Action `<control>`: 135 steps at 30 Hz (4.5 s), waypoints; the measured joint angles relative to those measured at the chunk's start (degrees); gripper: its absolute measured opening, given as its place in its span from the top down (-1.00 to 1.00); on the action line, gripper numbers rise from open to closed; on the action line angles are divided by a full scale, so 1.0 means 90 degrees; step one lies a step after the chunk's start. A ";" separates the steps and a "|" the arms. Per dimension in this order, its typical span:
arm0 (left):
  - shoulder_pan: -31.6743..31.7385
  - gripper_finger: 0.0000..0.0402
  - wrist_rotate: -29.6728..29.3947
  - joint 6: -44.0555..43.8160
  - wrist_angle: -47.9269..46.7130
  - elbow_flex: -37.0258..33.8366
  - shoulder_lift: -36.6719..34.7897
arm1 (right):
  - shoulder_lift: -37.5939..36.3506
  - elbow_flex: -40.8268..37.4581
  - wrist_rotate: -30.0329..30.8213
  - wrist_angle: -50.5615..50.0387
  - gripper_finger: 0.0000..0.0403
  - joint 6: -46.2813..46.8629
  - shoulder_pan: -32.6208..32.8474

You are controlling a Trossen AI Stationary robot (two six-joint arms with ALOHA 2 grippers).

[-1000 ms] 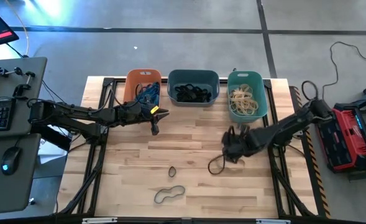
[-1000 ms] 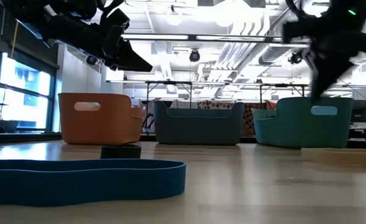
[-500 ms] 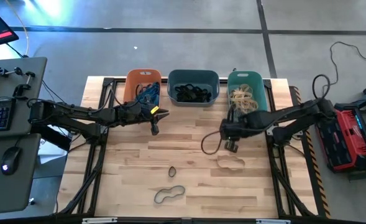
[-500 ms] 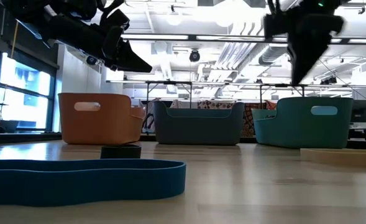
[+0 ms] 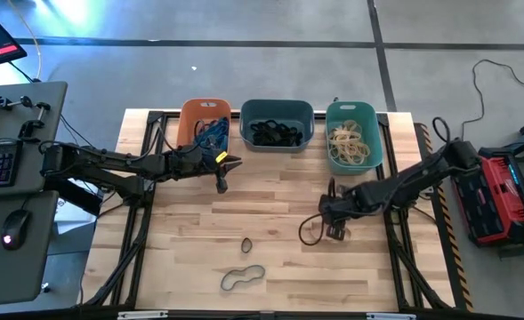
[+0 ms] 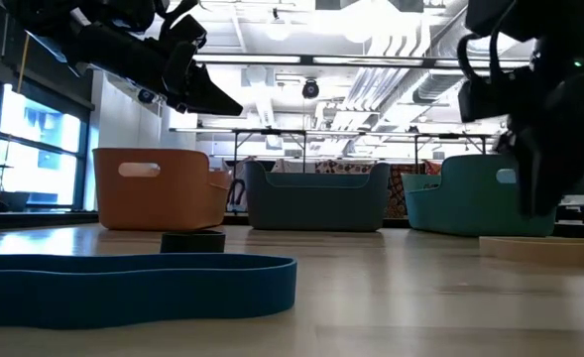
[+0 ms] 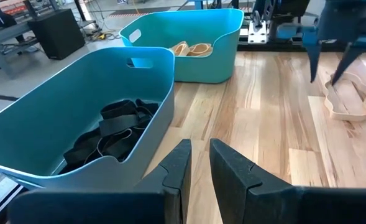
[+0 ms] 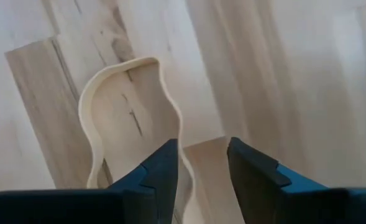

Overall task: Sort rubber bands into baskets
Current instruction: Put the brown rubber band into the green bin

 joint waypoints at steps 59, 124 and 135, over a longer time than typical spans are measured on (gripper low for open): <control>0.0002 0.76 0.0000 0.0013 -0.0132 -0.0002 0.0000 | 0.1142 0.1929 0.0491 -0.1863 0.65 -0.0313 0.0351; 0.0000 0.76 0.0000 0.0003 -0.0306 -0.0002 0.0000 | 0.1087 0.3129 0.4046 -0.4382 1.00 0.1033 0.0455; 0.0000 0.76 0.0001 -0.0015 -0.0304 -0.0002 0.0000 | 0.0388 0.3735 0.5993 -0.5621 1.00 0.1653 -0.0803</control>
